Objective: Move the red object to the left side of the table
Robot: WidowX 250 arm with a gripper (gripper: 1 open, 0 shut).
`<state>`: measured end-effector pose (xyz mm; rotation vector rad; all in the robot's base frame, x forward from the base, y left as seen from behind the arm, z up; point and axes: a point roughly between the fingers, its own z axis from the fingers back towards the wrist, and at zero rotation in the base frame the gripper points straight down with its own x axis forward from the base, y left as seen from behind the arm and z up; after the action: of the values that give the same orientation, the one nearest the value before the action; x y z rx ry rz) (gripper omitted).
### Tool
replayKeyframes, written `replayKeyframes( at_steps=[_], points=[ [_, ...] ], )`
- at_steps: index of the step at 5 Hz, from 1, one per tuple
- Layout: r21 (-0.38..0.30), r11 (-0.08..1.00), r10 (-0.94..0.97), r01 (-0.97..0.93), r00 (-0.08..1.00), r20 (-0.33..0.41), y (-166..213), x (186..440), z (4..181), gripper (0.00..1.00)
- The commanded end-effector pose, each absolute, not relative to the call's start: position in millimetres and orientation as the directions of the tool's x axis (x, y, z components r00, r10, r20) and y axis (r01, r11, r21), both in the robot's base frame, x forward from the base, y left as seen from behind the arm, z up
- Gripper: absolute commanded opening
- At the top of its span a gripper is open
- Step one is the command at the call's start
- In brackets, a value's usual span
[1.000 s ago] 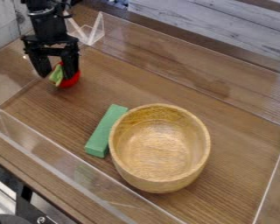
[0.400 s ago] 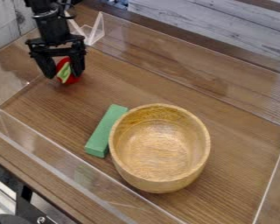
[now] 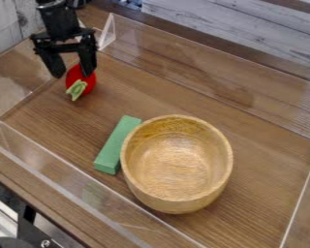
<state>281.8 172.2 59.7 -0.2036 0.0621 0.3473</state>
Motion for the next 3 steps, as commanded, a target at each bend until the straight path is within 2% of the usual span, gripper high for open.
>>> replayKeyframes(
  at_steps=[1, 3],
  points=[
    [-0.174, 0.944, 0.285, -0.281, 0.958, -0.001, 174, 292, 101.0, 1.00],
    [-0.191, 0.894, 0.412, -0.405, 0.911, -0.005, 156, 297, 111.8, 1.00]
  ],
)
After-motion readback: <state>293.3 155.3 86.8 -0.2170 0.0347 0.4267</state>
